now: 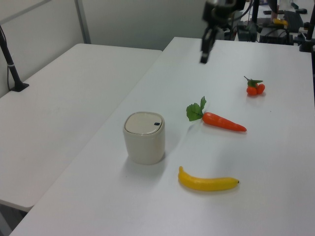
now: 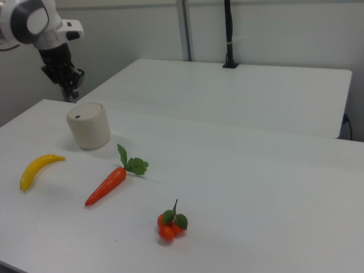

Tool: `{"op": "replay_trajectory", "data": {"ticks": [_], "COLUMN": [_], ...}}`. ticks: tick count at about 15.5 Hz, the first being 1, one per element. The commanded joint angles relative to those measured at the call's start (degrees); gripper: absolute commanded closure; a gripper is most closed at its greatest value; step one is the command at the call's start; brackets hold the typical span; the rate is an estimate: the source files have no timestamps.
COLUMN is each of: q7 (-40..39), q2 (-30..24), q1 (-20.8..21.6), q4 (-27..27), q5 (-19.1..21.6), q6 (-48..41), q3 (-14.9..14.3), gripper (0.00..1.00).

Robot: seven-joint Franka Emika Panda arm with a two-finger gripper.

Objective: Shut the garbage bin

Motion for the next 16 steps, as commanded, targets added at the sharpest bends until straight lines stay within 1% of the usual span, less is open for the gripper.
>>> {"op": "replay_trajectory", "data": {"ticks": [1,3,6,8,10,12,13,16], "q7": [-0.4,-0.2,-1.2,-2.7,-3.3,-3.4,-3.3,-4.2], "q2": [-6.6,-8.0,-9.5,-9.5,-9.4,-9.5,-9.4,-9.6], "q1": [-0.9,-1.1,-1.0,-0.8,-0.5,-0.4,-0.4,-0.5], "q4": [-2.6,-2.6,-2.9,-3.2,-4.1,-6.3,-6.5,-6.6], "q5": [-0.2,-0.2,-0.3,-0.2,-0.1,0.0,0.2,0.7], "q6": [-9.2,-14.0,-17.1,-16.9,-14.4,-9.2,-7.0,-6.1], "q3": [-3.2,-5.1,-7.2,-8.7,-8.9,-9.0,-9.0,-9.2], "gripper": [0.37,0.01,0.00,0.00,0.00,0.00,0.00,0.00]}}
